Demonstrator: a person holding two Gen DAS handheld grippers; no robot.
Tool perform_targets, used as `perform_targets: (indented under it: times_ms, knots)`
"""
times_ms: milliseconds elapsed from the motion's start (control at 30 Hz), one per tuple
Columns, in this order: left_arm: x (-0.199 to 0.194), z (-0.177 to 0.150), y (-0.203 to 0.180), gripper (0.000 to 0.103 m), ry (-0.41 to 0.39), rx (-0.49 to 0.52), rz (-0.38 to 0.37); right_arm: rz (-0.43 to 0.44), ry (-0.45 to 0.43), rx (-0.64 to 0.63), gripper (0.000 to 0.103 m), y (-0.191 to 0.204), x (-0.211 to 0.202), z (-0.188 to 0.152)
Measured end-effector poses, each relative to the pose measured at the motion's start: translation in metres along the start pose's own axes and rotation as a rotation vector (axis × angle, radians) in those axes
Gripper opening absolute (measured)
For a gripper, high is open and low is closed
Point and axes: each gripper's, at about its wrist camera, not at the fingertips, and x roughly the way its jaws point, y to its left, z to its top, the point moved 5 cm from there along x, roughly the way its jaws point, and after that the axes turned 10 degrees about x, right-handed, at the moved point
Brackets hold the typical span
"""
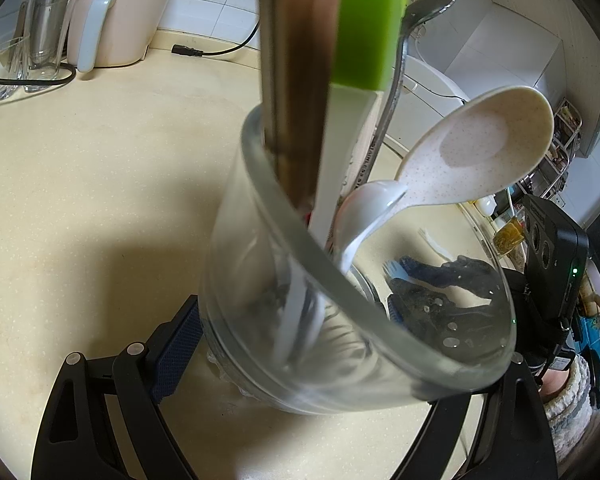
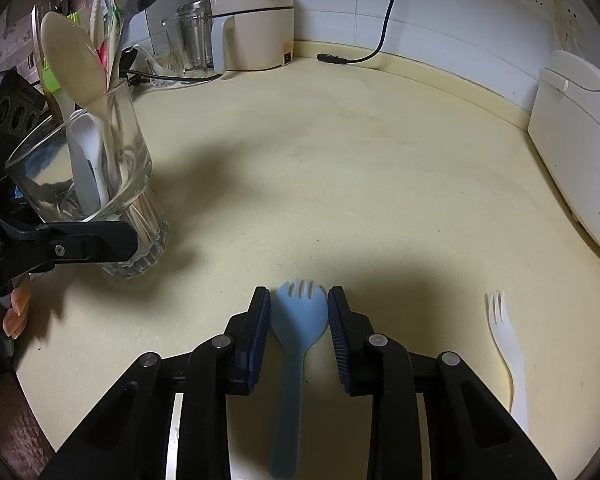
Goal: Organize utensils
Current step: 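Close the right tool on the blue spork handle and lift it, then carry the blue spork to the held glass and lower it in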
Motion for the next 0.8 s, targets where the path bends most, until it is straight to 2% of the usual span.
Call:
perform_targets:
  times_ms: [200, 333, 533, 800]
  knots:
    - [0.000, 0.000, 0.000, 0.091, -0.001, -0.002, -0.003, 0.005, -0.001, 0.007, 0.030, -0.004, -0.001, -0.001]
    - [0.000, -0.001, 0.000, 0.091, -0.001, -0.002, -0.003, 0.045, -0.019, 0.061, 0.030, -0.012, -0.006, 0.001]
    - [0.000, -0.001, 0.000, 0.091, -0.001, -0.002, -0.003, 0.117, -0.116, 0.128, 0.030, -0.021, -0.025, 0.012]
    - [0.000, -0.001, 0.000, 0.091, 0.000, -0.003, -0.003, 0.156, -0.247, 0.122, 0.030, -0.017, -0.054, 0.024]
